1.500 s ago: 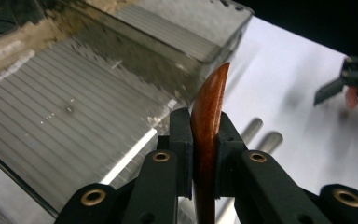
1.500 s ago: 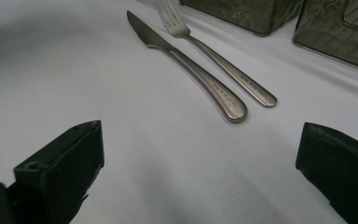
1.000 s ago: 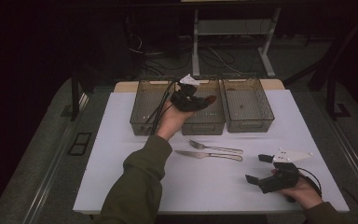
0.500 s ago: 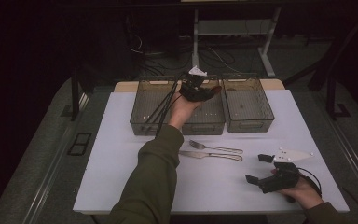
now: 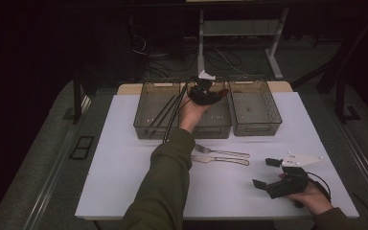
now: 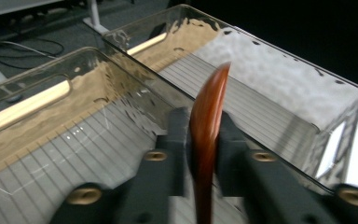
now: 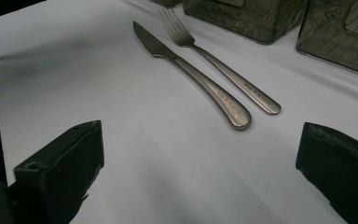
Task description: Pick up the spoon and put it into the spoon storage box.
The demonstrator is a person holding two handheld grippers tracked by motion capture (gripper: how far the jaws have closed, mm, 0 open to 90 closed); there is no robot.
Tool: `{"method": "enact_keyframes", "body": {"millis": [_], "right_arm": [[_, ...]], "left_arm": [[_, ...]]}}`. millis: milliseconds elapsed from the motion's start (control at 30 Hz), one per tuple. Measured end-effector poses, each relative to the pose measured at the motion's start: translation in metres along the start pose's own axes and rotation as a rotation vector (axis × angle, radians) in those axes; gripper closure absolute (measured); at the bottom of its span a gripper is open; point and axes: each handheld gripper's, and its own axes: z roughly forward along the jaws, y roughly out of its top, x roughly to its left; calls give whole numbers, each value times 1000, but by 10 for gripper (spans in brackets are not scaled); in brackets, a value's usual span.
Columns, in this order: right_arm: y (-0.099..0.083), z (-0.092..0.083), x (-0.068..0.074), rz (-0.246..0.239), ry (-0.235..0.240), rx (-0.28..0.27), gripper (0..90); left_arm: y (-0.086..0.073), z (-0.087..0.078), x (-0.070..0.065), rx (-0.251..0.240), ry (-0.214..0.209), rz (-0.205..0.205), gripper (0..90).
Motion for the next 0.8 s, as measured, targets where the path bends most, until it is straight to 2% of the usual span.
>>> {"method": "enact_keyframes", "body": {"millis": [33,100,167,300,333,467,800], "right_arm": [[0,0,0,0,0,-1,4],[0,0,0,1,0,-1,4],[0,0,0,2,0,-3,4],[0,0,-1,-2,-3,-2,4],[0,0,-1,-1,0,-2,4],[0,-1,0,2,-3,0,4],[0,0,0,-3,-4,8,4]], "left_arm": [[0,0,0,4,9,2,649],[0,0,0,4,21,9,601],[1,-1,0,-7,16,12,555],[3,-5,-3,-18,-5,20,503],[4,-7,-3,-19,-13,40,488],[6,-18,-8,-15,-27,75,447],[-8,-46,-15,-5,-70,78,336]]}}
